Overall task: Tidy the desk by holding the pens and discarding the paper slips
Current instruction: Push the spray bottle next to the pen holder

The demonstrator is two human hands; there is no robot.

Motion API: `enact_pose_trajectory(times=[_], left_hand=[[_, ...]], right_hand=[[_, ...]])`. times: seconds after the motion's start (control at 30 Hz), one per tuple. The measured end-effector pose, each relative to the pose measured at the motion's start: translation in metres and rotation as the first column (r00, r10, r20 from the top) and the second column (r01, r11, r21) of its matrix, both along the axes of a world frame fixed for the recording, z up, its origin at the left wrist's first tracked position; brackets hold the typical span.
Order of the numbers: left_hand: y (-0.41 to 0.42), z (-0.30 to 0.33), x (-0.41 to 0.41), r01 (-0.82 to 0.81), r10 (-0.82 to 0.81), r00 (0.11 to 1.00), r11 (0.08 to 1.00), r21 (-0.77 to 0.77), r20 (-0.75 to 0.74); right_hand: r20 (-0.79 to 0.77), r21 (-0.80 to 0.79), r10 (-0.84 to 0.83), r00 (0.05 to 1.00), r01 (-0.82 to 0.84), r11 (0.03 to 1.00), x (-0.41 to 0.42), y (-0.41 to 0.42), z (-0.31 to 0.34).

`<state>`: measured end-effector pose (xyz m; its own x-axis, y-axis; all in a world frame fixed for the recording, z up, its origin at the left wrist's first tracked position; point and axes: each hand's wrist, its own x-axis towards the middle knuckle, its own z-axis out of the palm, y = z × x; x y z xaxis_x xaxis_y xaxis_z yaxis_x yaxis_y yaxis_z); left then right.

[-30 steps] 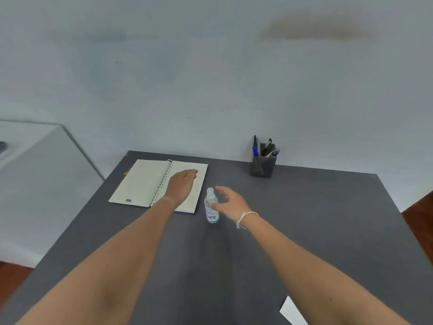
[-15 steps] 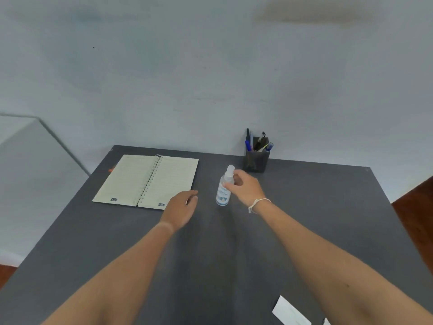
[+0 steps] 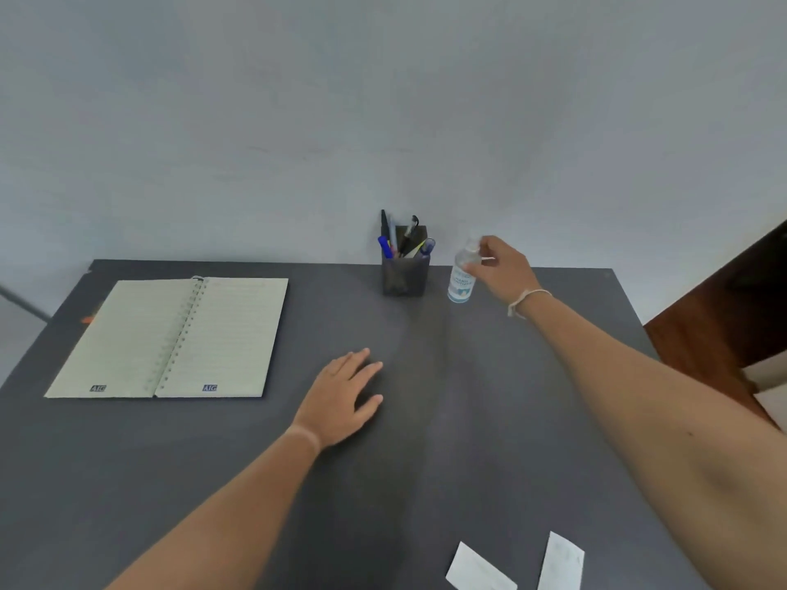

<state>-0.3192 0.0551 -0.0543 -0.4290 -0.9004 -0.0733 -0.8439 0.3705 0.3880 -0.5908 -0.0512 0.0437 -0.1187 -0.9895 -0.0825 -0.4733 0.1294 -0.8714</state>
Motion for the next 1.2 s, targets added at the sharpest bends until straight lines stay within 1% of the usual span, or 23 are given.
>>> enact_pose_trajectory(times=[0.17,0.37,0.5,0.67,0.97,1.1,1.2], left_hand=[[-0.006,-0.017,-0.004,0.01,-0.01,0.999,1.0,-0.007,0.042],[-0.005,-0.023,-0.003,-0.005,0.008,0.999,0.996,-0.085,0.038],[-0.005,-0.024,-0.003,-0.005,0.009,0.999,0.995,-0.095,0.035],[-0.005,-0.025,-0.003,-0.01,0.014,0.999,0.996,-0.091,0.035],[-0.006,-0.027,-0.002,-0.003,0.007,0.999,0.996,-0.084,0.045],[-0.006,-0.027,-0.003,-0.007,0.009,0.999,0.998,-0.055,0.049],[-0.006,-0.024,-0.004,-0.015,0.016,0.999,1.0,-0.016,0.044]], right_hand=[[-0.022,0.01,0.011,1.0,-0.01,1.0,0.001,-0.023,-0.016],[-0.015,0.01,0.023,1.0,-0.022,1.0,0.008,-0.043,-0.029],[0.006,0.018,0.018,1.0,-0.018,1.0,0.011,-0.046,-0.037],[0.034,0.019,0.003,0.999,-0.004,1.0,0.014,-0.046,-0.041],[0.007,0.04,0.039,0.999,-0.04,0.998,0.013,-0.05,-0.044],[0.055,0.036,0.008,0.998,-0.01,0.999,0.011,-0.045,-0.042],[0.056,0.044,-0.032,0.998,0.03,0.999,0.006,-0.037,-0.037]])
